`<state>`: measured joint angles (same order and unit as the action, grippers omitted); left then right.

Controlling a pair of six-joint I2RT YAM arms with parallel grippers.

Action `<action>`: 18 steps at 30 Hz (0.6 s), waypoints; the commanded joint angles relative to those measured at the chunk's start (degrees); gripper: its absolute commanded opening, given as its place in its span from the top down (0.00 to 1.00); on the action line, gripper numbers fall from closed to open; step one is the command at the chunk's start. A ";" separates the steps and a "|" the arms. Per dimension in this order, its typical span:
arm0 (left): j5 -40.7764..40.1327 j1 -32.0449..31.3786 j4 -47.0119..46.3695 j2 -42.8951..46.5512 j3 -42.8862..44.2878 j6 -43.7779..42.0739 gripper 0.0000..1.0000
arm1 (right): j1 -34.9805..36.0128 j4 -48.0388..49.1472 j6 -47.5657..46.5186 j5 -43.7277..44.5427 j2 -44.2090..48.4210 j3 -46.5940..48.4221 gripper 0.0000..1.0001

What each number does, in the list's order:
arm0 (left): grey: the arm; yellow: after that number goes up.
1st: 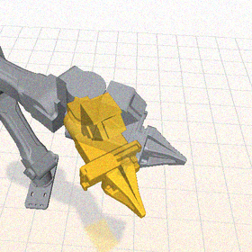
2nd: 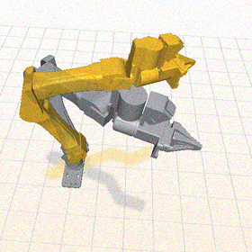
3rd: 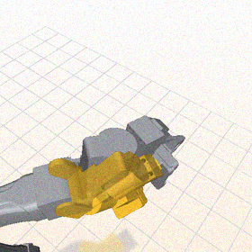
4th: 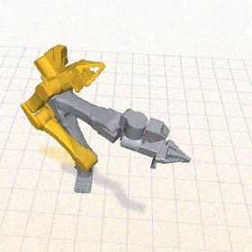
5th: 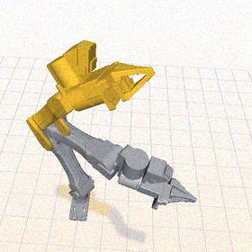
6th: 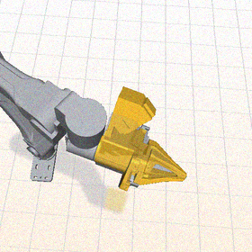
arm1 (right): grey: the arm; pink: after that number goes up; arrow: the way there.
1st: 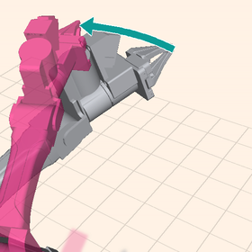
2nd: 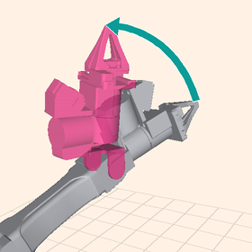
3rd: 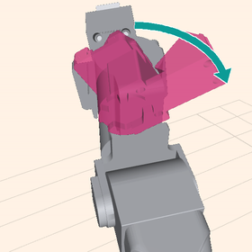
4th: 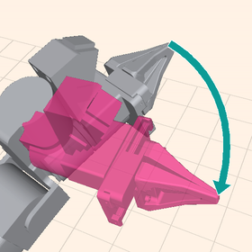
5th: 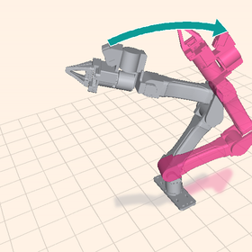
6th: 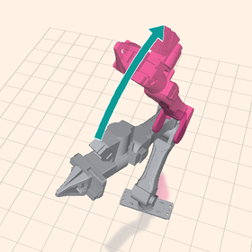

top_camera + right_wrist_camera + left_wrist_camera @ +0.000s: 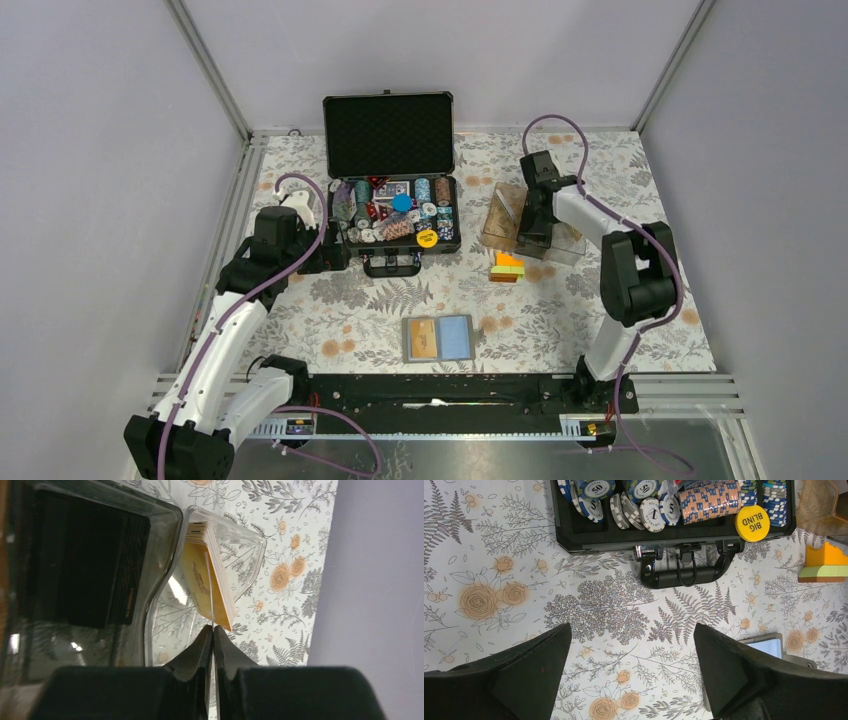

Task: Put the credit cards into the card holder
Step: Pick up the credit card from the storage box.

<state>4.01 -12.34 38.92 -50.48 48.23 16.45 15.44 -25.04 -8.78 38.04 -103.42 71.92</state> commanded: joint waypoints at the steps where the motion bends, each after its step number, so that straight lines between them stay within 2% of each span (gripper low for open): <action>1: 1.58 0.36 -2.70 0.41 0.04 -0.71 0.01 | 0.03 -4.71 4.42 -6.17 6.54 3.47 0.94; 3: 2.50 0.34 -2.83 0.62 -0.05 -0.53 0.01 | 0.03 -5.98 5.93 -8.66 8.70 3.48 1.00; 7: 5.78 0.30 -2.95 1.56 0.10 1.33 0.01 | 0.05 -6.90 8.38 -15.14 15.14 2.67 1.00; 10: 10.32 0.23 -5.34 3.34 -1.17 6.13 0.01 | 0.04 -4.91 13.21 -22.68 21.81 -0.43 1.00; 14: 20.69 -1.59 -16.88 7.53 -7.85 17.18 0.01 | 0.34 3.31 21.99 -39.75 31.95 -8.81 1.00; 18: 24.27 -7.21 -32.01 11.84 -15.72 26.84 0.01 | 5.04 14.46 32.73 -52.68 41.96 -18.46 1.00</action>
<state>19.77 -15.16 25.52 -42.26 38.15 30.94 16.14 -21.78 11.14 3.70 -68.64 60.99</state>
